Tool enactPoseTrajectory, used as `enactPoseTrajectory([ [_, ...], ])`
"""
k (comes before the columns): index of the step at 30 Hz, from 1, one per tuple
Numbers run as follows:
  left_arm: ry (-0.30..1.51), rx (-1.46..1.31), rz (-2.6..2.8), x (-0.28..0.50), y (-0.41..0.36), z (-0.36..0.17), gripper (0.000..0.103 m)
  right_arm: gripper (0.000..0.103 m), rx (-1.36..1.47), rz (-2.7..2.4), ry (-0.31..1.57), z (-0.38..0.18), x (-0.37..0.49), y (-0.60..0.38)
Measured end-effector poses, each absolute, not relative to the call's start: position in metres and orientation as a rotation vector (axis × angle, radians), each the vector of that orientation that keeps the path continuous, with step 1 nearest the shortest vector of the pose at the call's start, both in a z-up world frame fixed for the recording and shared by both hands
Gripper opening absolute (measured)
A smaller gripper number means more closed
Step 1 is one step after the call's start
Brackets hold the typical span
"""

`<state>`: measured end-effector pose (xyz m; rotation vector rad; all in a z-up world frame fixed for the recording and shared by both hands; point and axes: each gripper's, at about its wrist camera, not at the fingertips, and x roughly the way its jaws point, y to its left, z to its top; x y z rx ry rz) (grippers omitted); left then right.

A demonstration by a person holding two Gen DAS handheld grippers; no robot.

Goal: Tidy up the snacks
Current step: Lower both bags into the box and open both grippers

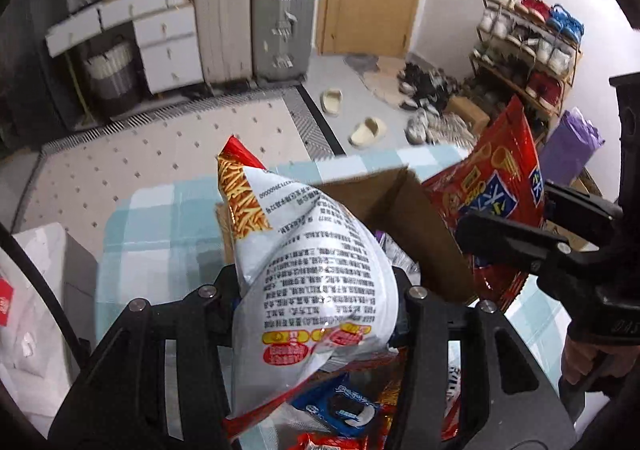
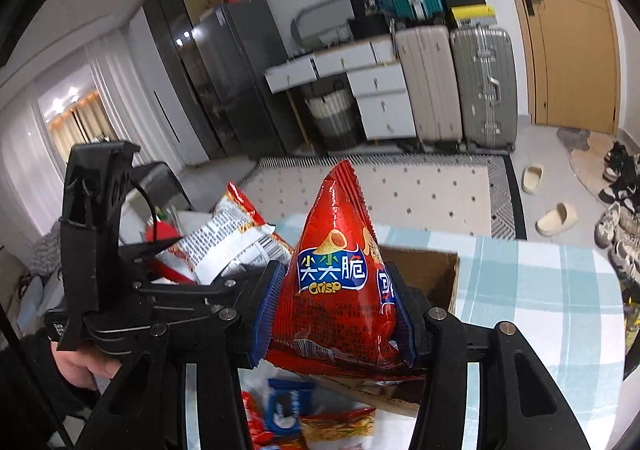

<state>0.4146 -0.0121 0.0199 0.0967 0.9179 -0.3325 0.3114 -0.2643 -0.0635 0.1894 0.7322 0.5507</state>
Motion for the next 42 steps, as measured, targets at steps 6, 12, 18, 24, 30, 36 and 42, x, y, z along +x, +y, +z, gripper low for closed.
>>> enactPoseTrajectory([
  [6, 0.979, 0.111, -0.339, 0.419, -0.014, -0.026, 0.047, 0.050, 0.165, 0.548, 0.782, -0.096, 0.331, -0.258],
  [12, 1.019, 0.093, -0.341, 0.418, -0.011, -0.055, 0.047, 0.050, 0.169, 0.535, 0.823, -0.123, 0.348, -0.252],
  [18, 1.015, 0.112, -0.317, 0.427, -0.012, -0.074, 0.047, 0.050, 0.149, 0.526, 0.860, -0.143, 0.356, -0.244],
  [24, 1.019, 0.119, -0.307, 0.426, -0.009, -0.080, 0.049, 0.050, 0.144, 0.501, 0.900, -0.158, 0.361, -0.244],
  [30, 1.078, 0.113, -0.314, 0.421, -0.013, -0.077, 0.055, 0.051, 0.134, 0.473, 0.890, -0.156, 0.358, -0.249],
  [36, 1.050, 0.113, -0.272, 0.407, -0.011, -0.058, 0.073, 0.051, 0.144, 0.466, 0.857, -0.138, 0.343, -0.263],
  [42, 0.980, 0.077, -0.266, 0.376, -0.003, -0.027, 0.077, 0.056, 0.162, 0.464, 0.796, -0.110, 0.318, -0.283],
])
